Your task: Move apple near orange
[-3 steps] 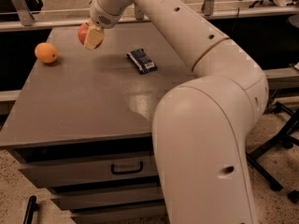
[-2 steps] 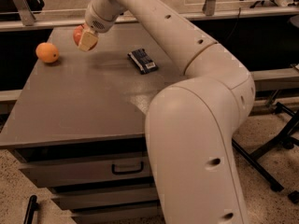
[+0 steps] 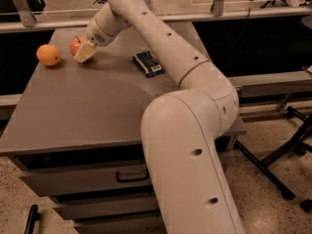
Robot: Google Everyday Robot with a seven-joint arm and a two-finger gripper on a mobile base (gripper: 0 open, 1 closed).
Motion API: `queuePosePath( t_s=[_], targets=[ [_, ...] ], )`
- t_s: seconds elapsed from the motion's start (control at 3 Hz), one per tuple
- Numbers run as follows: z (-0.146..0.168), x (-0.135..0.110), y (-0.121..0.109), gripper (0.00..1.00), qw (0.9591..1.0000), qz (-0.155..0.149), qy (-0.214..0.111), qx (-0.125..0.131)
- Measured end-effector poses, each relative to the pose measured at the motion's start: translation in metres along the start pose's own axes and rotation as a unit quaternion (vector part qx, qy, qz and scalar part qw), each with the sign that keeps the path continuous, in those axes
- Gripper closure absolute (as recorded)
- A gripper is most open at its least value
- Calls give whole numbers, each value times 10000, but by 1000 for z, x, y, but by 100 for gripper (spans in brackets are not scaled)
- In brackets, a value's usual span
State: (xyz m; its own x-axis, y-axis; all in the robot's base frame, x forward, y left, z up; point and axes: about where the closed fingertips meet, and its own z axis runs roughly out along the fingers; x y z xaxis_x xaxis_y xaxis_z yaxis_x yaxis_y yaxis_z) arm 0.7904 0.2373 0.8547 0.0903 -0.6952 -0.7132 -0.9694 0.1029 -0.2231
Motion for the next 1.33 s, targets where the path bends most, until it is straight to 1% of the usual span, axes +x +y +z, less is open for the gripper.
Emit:
queuePosePath(
  t_s=[0.33, 0.67, 1.0, 1.33],
  targets=[
    [3, -3, 3, 56, 9999, 13, -85, -99],
    [10, -20, 20, 32, 9978, -172, -418, -494],
    [8, -37, 34, 10, 9933, -385, -762, -781],
    [1, -48, 41, 0, 9895, -561, -979, -898]
  ],
)
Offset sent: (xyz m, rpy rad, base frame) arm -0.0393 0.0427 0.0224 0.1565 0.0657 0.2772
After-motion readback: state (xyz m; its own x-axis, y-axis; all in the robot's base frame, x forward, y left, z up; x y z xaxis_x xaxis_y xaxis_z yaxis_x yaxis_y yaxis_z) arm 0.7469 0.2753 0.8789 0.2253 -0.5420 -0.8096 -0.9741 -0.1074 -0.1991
